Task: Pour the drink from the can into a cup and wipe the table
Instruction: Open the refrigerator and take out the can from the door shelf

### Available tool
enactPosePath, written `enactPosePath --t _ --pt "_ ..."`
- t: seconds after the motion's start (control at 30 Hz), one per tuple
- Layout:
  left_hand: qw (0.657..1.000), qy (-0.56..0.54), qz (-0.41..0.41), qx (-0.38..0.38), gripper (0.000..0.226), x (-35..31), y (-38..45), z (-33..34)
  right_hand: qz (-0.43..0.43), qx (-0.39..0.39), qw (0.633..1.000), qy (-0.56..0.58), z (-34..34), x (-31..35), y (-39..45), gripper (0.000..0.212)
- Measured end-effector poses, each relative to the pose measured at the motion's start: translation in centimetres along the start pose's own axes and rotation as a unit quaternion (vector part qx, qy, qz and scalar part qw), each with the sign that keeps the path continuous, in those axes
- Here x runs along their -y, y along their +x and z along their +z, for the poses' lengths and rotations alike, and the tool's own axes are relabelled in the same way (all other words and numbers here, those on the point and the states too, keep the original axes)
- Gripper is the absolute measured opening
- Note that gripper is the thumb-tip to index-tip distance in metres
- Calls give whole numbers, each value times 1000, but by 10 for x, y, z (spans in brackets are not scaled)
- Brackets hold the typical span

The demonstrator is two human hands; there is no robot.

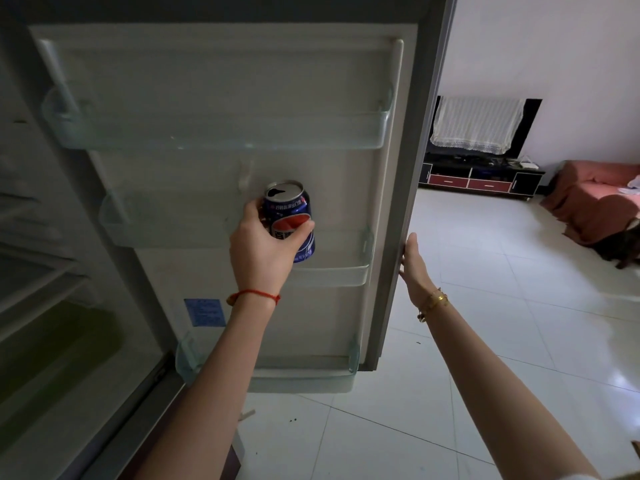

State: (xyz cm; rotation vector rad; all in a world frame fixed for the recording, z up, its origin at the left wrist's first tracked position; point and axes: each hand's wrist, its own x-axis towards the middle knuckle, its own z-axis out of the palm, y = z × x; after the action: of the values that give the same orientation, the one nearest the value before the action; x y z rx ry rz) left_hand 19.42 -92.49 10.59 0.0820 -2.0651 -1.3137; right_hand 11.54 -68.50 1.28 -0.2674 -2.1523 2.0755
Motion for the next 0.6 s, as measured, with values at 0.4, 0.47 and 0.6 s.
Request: enactPosePath --t 0.4,0.47,0.6 --pt "998 -48 -29 26 71 -23 -62 -60 0 26 999 -32 -15 -2 -45 80" --pt "997 -57 -40 25 73 -26 -79 -69 -3 30 998 -55 -17 -6 -57 83" --pt "995 -76 -67 13 78 -35 -119 -82 -64 30 988 -137 -21 -7 -96 61"
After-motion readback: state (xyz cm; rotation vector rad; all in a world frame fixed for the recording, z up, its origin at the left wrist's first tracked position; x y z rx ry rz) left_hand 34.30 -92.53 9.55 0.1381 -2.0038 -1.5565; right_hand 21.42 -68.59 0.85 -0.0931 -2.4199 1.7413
